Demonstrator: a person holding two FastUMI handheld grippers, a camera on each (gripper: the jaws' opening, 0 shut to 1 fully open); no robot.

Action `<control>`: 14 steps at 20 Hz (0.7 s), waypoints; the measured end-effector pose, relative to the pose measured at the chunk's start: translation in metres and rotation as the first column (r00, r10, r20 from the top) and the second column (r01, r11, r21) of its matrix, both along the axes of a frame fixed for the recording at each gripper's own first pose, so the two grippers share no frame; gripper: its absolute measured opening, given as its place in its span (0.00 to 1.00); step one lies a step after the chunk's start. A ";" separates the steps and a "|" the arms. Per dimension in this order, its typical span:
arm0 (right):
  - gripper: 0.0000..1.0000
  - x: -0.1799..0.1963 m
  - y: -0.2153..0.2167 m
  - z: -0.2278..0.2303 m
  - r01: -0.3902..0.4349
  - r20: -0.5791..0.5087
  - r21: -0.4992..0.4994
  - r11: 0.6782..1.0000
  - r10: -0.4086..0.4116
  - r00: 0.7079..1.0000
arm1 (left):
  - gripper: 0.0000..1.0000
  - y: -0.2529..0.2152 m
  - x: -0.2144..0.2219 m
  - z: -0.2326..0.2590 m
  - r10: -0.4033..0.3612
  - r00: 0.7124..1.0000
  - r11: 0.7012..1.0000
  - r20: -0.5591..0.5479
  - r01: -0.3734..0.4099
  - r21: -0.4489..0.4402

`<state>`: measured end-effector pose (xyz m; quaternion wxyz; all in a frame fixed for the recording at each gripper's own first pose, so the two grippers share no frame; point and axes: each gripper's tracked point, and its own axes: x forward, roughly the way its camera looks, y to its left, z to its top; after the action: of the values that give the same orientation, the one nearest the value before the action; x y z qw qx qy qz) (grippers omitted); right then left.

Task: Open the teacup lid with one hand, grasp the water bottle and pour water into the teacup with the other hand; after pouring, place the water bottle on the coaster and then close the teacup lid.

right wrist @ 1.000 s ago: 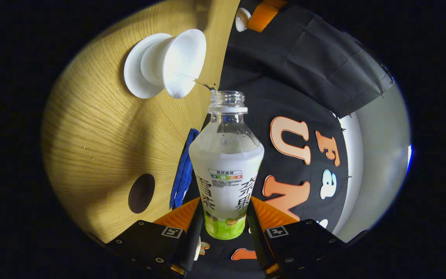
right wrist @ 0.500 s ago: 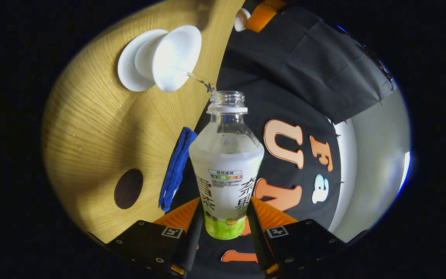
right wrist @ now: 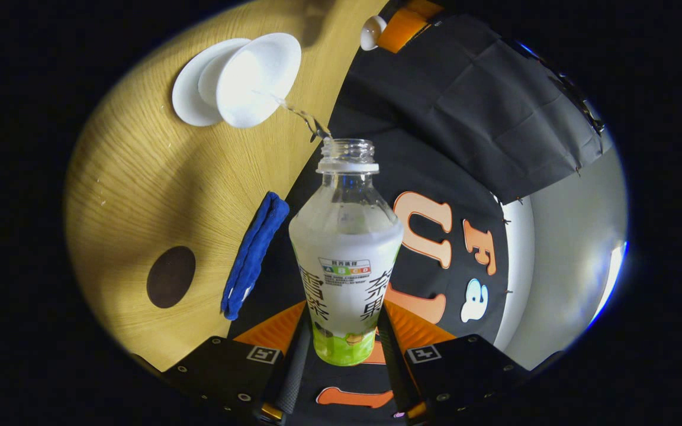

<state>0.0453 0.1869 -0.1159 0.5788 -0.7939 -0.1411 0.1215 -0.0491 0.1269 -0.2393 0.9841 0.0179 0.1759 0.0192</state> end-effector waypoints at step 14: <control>0.63 0.016 0.011 0.043 -0.065 0.103 -0.064 0.996 0.071 0.992 | 0.28 0.008 -0.001 0.008 0.015 1.000 1.000 0.007 -0.015 -0.003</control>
<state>0.0611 0.1975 -0.0734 0.5419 -0.8110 -0.1946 0.1036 -0.0501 0.1351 -0.2312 0.9846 0.0149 0.1724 0.0263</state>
